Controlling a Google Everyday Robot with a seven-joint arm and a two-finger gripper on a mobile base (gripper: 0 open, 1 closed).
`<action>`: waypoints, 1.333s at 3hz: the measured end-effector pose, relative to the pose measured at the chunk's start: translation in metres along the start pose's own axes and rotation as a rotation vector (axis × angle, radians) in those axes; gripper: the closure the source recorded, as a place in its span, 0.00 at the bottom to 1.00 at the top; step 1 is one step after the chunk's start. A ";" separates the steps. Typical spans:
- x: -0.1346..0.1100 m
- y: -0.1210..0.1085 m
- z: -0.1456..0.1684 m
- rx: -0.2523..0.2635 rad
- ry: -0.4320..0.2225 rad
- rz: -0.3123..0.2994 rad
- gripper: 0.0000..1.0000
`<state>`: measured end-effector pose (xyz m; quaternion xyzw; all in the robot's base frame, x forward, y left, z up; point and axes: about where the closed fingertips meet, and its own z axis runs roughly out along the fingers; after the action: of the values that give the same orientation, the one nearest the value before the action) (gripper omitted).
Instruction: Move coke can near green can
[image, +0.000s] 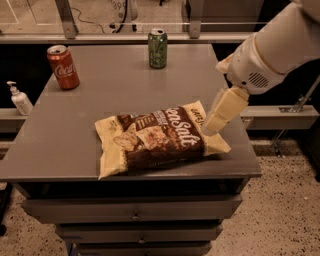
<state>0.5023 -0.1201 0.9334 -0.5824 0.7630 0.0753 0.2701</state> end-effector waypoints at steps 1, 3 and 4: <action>-0.046 -0.006 0.061 -0.045 -0.158 0.039 0.00; -0.113 -0.023 0.108 -0.016 -0.381 0.106 0.00; -0.113 -0.023 0.107 -0.016 -0.381 0.106 0.00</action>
Offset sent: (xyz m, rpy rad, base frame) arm 0.1071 0.2007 -0.0427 0.6050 -0.0623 -0.0036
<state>0.5785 0.0149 0.9040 -0.5187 0.7272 0.2042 0.4005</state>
